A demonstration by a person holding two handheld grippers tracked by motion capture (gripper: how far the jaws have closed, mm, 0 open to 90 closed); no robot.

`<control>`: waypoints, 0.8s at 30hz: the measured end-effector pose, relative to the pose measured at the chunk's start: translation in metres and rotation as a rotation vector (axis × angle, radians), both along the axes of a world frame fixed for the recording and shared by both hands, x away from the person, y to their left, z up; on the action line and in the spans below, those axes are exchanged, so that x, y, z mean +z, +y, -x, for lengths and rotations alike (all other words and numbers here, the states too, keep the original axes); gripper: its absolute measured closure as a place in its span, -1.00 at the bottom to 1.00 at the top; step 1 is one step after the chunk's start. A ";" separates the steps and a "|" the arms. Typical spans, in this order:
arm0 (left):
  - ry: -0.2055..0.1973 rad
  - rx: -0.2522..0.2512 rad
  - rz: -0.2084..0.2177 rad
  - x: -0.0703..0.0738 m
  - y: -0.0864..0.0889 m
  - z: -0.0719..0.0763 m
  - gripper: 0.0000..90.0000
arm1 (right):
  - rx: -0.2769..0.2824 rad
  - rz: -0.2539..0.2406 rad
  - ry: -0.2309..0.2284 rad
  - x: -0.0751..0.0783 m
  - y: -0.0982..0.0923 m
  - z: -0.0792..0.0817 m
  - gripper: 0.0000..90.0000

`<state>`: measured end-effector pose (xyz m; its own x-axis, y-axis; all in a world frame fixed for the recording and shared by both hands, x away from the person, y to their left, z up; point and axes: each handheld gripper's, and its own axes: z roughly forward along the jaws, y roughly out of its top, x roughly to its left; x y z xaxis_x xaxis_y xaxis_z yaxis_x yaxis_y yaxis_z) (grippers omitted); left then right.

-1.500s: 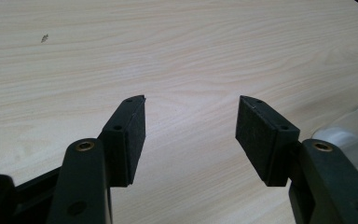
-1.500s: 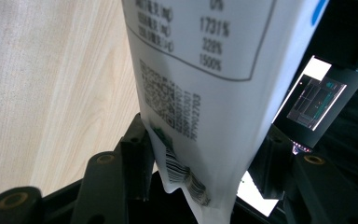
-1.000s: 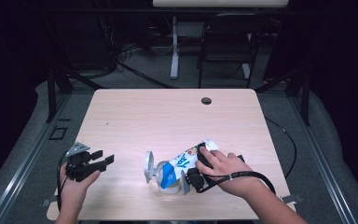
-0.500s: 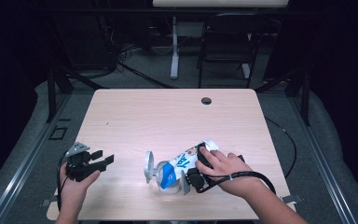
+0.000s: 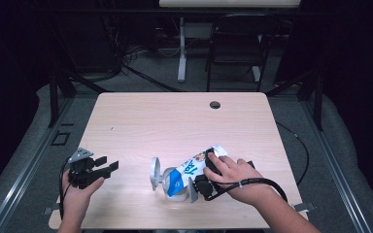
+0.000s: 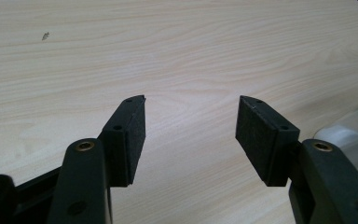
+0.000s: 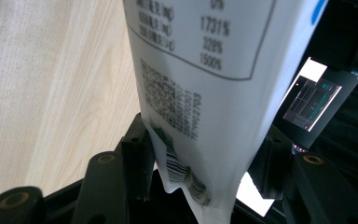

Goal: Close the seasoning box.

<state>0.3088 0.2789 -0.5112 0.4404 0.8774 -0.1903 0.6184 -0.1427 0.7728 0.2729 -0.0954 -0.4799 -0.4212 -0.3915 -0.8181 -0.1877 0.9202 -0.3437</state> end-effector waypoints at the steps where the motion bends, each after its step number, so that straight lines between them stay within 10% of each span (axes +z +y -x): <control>1: -0.002 0.001 0.000 0.000 0.000 0.000 -0.04 | 0.001 0.000 0.000 0.000 0.000 0.000 0.09; 24: -0.003 0.007 -0.001 -0.001 -0.001 0.000 -0.04 | 0.000 0.008 -0.006 0.001 0.000 0.001 0.09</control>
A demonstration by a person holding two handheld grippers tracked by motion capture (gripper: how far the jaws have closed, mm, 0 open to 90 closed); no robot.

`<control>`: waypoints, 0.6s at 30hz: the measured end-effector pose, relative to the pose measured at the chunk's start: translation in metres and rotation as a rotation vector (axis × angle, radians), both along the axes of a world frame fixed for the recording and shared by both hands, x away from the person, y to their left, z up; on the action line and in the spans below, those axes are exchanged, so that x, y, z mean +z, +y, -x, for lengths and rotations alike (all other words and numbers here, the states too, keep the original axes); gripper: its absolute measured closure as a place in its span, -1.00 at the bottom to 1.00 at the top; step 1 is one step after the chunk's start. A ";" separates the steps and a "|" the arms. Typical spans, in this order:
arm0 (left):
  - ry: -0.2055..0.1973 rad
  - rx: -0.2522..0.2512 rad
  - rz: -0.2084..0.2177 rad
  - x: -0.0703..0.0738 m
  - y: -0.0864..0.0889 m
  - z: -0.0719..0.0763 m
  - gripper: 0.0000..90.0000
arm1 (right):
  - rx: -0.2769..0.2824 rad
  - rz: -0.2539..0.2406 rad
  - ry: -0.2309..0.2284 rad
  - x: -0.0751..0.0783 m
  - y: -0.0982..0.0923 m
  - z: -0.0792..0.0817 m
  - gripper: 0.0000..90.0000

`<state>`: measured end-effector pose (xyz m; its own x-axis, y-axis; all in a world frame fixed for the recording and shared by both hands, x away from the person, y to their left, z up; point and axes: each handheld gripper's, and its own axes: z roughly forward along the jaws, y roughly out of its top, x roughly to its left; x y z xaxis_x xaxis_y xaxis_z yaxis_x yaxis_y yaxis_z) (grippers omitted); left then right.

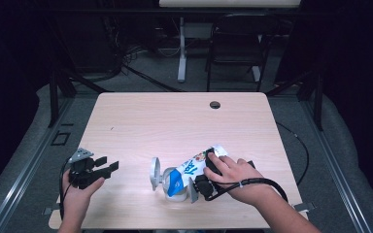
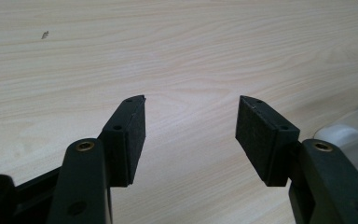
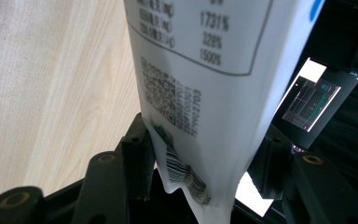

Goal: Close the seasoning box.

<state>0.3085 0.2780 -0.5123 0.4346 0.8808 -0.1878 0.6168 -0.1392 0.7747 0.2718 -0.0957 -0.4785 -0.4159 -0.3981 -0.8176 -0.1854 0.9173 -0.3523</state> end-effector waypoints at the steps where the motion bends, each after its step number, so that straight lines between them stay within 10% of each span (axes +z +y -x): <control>1: 0.004 -0.006 0.001 0.000 0.000 0.000 -0.04 | 0.000 0.000 0.000 0.000 0.000 0.000 0.09; 18: 0.010 -0.004 -0.001 -0.001 0.000 0.000 -0.04 | 0.006 -0.002 -0.001 0.000 -0.001 0.000 0.10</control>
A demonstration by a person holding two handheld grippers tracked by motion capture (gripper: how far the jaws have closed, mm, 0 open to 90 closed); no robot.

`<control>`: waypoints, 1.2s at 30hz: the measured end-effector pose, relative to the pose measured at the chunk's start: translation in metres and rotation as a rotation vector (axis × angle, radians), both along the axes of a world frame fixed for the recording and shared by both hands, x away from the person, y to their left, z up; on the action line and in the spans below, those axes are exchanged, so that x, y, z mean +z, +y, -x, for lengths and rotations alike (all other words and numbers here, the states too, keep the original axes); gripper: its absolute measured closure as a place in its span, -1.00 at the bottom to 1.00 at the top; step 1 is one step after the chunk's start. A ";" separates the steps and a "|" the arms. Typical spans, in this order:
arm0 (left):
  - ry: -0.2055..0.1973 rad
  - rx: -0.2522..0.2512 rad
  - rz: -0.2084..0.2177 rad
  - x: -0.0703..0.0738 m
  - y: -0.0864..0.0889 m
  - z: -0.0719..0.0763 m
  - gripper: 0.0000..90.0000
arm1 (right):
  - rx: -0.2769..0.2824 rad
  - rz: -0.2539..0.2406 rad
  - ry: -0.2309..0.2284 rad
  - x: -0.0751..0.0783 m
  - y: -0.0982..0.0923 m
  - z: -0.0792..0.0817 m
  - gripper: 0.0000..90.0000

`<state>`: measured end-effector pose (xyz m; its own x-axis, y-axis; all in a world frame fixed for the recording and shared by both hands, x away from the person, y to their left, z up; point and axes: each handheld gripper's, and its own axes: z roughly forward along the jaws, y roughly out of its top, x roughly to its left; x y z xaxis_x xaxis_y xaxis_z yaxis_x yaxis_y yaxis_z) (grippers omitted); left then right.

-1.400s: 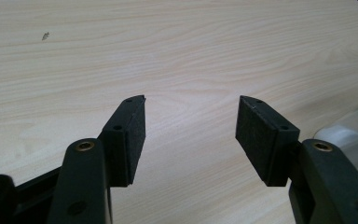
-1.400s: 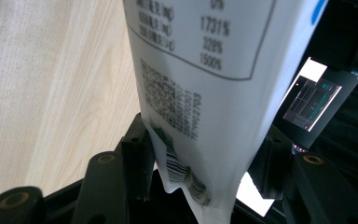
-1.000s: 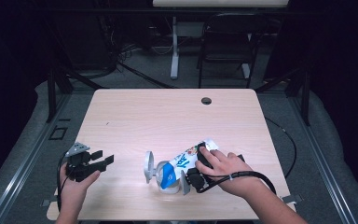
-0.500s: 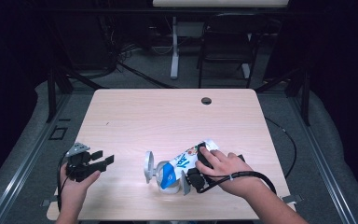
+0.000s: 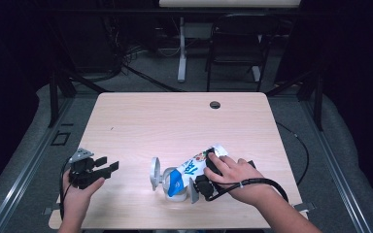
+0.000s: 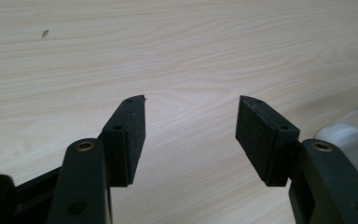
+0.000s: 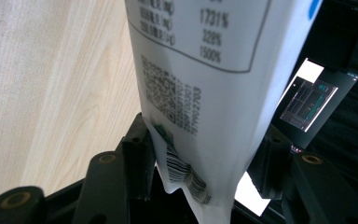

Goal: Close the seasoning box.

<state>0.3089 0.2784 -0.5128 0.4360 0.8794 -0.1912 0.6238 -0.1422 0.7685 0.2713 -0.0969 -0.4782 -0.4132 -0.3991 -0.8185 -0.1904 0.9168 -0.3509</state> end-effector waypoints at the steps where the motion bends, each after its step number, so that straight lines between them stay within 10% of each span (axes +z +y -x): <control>1: -0.003 0.000 0.003 0.000 0.000 0.000 -0.04 | 0.000 0.001 -0.001 0.000 0.000 0.000 0.10; 36: -0.006 0.005 0.004 0.000 0.000 0.000 -0.04 | 0.001 0.013 -0.004 0.001 0.001 0.001 0.12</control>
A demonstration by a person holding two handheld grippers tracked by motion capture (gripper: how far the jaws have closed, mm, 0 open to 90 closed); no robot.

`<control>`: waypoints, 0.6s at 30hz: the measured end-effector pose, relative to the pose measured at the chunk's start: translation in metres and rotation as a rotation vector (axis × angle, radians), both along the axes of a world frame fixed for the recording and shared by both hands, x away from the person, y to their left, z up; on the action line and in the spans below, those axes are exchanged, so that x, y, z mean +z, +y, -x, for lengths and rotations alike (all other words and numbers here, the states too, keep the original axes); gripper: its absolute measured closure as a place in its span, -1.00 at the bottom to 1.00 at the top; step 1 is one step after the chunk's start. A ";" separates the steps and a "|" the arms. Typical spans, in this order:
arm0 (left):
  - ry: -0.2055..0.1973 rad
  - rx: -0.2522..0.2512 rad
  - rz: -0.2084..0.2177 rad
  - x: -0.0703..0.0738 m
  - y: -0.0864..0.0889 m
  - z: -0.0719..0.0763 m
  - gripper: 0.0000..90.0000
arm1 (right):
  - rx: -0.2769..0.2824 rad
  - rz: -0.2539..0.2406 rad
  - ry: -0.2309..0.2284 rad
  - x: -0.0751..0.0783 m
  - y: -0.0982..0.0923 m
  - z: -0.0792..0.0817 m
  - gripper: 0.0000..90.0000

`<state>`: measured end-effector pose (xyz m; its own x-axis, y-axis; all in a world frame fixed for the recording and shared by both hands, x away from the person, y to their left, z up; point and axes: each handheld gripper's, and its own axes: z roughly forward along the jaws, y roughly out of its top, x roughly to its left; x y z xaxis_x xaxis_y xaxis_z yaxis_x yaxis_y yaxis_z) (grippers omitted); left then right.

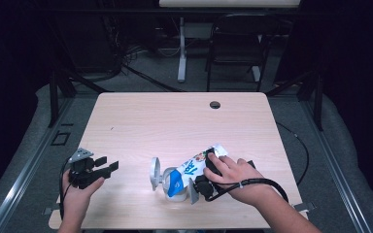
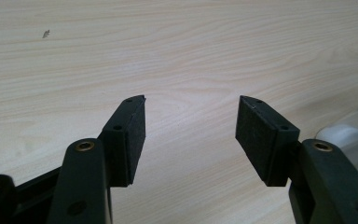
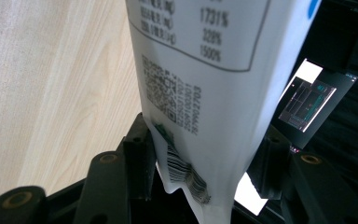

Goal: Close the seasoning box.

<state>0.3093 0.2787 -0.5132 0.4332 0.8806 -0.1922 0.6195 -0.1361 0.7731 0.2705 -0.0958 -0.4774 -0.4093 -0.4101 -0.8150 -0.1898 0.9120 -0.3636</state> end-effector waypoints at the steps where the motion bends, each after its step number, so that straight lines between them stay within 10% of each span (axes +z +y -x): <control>1: -0.001 0.001 -0.001 0.000 0.000 0.000 -0.04 | 0.000 -0.001 0.000 0.000 0.000 0.000 0.12; 18: 0.001 0.000 0.000 -0.001 0.001 -0.001 -0.04 | 0.002 0.003 -0.007 0.000 0.000 0.000 0.13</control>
<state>0.3100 0.2792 -0.5140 0.4329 0.8808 -0.1921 0.6202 -0.1363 0.7725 0.2704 -0.0954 -0.4772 -0.4034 -0.4131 -0.8165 -0.1888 0.9107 -0.3675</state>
